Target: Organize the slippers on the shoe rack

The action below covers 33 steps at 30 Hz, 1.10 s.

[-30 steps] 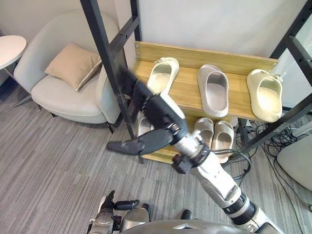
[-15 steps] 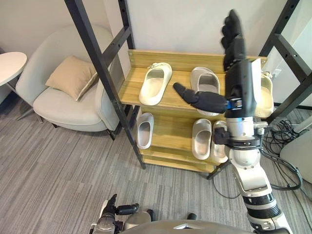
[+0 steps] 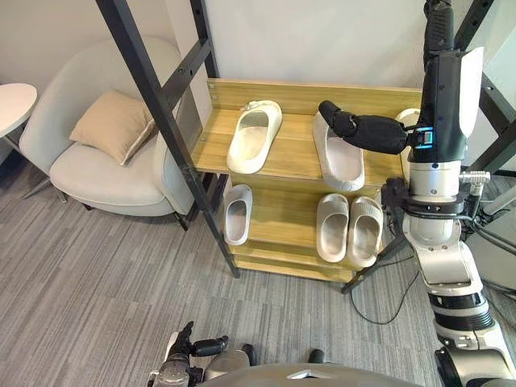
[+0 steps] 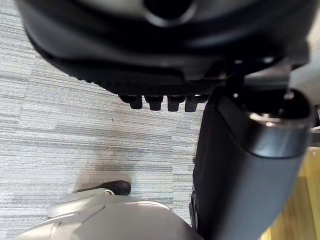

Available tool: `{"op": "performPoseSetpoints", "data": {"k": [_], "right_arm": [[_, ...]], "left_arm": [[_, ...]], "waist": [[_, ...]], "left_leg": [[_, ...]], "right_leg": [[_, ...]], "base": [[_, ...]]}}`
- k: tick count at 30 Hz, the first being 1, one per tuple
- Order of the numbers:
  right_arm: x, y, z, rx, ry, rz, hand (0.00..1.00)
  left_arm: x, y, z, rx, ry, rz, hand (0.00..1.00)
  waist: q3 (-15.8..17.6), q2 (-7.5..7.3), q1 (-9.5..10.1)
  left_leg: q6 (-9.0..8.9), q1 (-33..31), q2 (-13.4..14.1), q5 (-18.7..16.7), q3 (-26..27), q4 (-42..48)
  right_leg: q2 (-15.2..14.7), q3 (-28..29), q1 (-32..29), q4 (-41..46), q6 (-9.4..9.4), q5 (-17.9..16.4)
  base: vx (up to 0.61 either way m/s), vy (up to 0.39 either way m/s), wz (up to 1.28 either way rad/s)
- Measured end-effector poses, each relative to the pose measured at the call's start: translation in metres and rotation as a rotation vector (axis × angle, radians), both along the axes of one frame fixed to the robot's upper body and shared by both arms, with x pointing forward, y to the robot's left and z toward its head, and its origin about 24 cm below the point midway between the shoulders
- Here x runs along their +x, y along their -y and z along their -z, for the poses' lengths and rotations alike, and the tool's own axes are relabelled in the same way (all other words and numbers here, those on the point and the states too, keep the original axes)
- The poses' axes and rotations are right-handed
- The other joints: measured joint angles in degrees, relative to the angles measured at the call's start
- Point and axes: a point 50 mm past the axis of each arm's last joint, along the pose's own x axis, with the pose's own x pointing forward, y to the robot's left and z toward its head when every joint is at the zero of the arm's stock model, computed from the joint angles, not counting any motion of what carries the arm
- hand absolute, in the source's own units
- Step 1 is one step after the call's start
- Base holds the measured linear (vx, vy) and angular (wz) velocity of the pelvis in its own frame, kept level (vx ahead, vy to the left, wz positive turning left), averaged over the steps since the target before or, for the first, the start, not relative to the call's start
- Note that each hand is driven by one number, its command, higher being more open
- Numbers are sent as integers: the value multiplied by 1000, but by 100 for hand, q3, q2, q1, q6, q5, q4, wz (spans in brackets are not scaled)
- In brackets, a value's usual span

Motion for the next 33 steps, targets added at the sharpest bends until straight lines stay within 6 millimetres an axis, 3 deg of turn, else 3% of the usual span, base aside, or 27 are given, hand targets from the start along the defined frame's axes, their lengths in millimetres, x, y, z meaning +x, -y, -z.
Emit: {"op": "performPoseSetpoints", "data": {"k": [11,30,31,33], "right_arm": [[35,36,52,-128,-330,211,100],[40,46,64,-165,-394,286,100],[40,46,65,-165,-399,289,0],[41,48,66,-158,-406,289,0]], "left_arm": [[2,-4,-2,-1,13,10,100],[4,-8,-3,6,25,14,100],[4,-8,-4,7,25,14,100],[4,-9,-4,8,26,14,100]], "waist": [[25,-138,13],[96,-255,8],[101,-264,8],[105,-271,10]], "left_leg": [[20,-132,-39,8,-123,-34],[34,-132,-60,11,-222,-68],[35,-133,-60,11,-223,-69],[38,-132,-62,14,-227,-73]], "right_leg": [[18,-22,-72,-167,16,68],[10,-44,-80,-169,19,68],[10,-44,-81,-169,19,68],[9,-44,-81,-169,19,68]], "base": [[2,-1,1],[0,0,0],[0,0,0],[0,0,0]]}}
